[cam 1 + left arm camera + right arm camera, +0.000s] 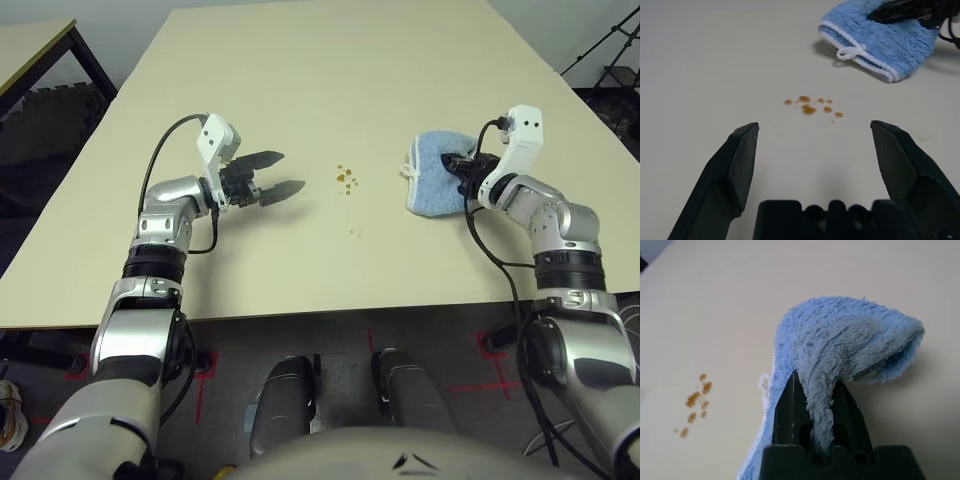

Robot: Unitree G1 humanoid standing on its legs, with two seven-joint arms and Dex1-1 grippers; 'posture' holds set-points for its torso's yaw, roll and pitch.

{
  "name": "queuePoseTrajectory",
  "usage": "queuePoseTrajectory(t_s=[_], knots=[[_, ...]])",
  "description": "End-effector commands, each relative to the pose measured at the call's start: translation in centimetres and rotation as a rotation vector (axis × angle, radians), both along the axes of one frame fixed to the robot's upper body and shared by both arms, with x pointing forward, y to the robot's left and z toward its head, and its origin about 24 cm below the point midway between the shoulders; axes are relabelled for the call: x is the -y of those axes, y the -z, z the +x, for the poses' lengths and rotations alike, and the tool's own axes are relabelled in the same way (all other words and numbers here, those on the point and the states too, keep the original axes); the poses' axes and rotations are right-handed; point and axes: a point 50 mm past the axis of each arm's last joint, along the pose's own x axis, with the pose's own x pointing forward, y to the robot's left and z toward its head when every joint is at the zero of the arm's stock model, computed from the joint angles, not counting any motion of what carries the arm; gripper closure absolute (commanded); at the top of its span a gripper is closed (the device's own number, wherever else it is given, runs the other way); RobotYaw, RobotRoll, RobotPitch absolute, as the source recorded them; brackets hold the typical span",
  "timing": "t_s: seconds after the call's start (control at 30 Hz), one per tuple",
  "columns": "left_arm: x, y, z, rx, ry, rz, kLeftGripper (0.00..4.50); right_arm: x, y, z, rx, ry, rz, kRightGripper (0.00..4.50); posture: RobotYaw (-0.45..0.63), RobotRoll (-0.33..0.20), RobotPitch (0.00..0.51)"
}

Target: Wipe the water off the table with a rag.

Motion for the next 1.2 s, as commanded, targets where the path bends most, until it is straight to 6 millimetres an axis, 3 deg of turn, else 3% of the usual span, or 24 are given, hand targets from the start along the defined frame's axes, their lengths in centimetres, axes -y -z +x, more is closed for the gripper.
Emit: queuePoseTrajectory(t_s=[0.03, 0.3, 0.7, 1.2], knots=[[-0.9, 0.0, -0.3, -0.005, 0.018, 0.037, 0.0, -1.5, 0.3, 0.6, -0.002, 0.014, 0.018, 4.48, -0.18, 0.0, 0.081], [-1.2, -0.3, -0.4, -0.005, 0.024, 0.031, 0.0, -3.5, 2.0, 1.4, -0.053, 0.027, 0.03, 4.48, -0.17, 0.0, 0.086], [-1.5, -0.1, -0.6, -0.012, 0.014, 0.03, 0.0, -9.4, 2.2, 1.8, -0.087, -0.09, 0.116, 4.48, -0.15, 0.0, 0.092], [-1.5, 0.2, -1.0, -0.018, 0.011, 0.02, 0.0, -15.2, 3.5, -0.8, -0.175, -0.397, 0.148, 4.48, -0.14, 0.0, 0.092]])
